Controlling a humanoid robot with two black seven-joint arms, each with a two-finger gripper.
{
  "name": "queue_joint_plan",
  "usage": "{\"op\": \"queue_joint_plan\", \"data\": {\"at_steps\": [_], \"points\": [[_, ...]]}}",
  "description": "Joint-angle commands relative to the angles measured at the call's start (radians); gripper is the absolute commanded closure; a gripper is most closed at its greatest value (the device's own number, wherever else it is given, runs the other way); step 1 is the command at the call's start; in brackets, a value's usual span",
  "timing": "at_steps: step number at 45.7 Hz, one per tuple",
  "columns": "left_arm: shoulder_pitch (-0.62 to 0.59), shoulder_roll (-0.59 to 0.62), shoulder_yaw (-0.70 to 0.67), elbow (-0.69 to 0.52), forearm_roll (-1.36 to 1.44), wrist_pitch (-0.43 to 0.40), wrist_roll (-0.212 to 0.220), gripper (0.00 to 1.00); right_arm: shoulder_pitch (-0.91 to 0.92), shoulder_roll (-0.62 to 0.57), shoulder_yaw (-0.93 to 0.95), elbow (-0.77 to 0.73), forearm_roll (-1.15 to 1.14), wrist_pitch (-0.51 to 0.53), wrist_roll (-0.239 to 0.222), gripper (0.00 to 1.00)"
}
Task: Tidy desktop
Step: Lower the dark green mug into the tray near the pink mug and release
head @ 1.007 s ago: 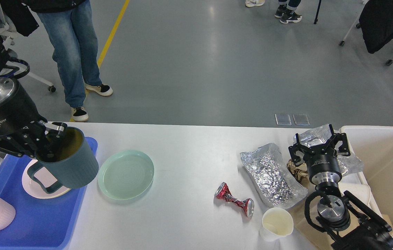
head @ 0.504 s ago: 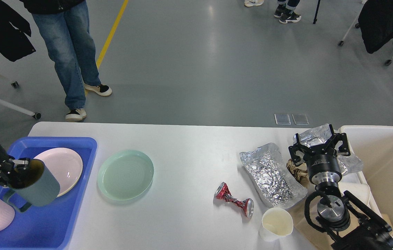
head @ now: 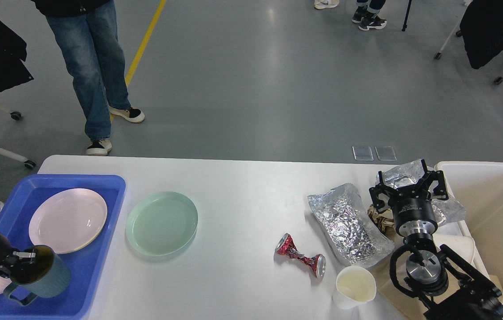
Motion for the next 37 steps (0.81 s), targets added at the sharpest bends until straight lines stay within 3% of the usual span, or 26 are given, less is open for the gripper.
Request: {"op": "queue_joint_plan", "data": {"at_steps": [1, 30, 37], "points": [[0.019, 0.003, -0.004, 0.005, -0.001, 0.041, 0.000, 1.00, 0.000, 0.000, 0.000, 0.000, 0.000, 0.000, 0.000, 0.00], [0.056, 0.026, -0.033, 0.012, -0.018, 0.045, -0.003, 0.98, 0.000, 0.000, 0.000, 0.000, 0.000, 0.000, 0.000, 0.00], [0.061, 0.029, -0.048, 0.012, -0.034, 0.053, 0.006, 0.91, 0.000, 0.000, 0.001, 0.000, 0.000, 0.000, 0.000, 0.00]]}}
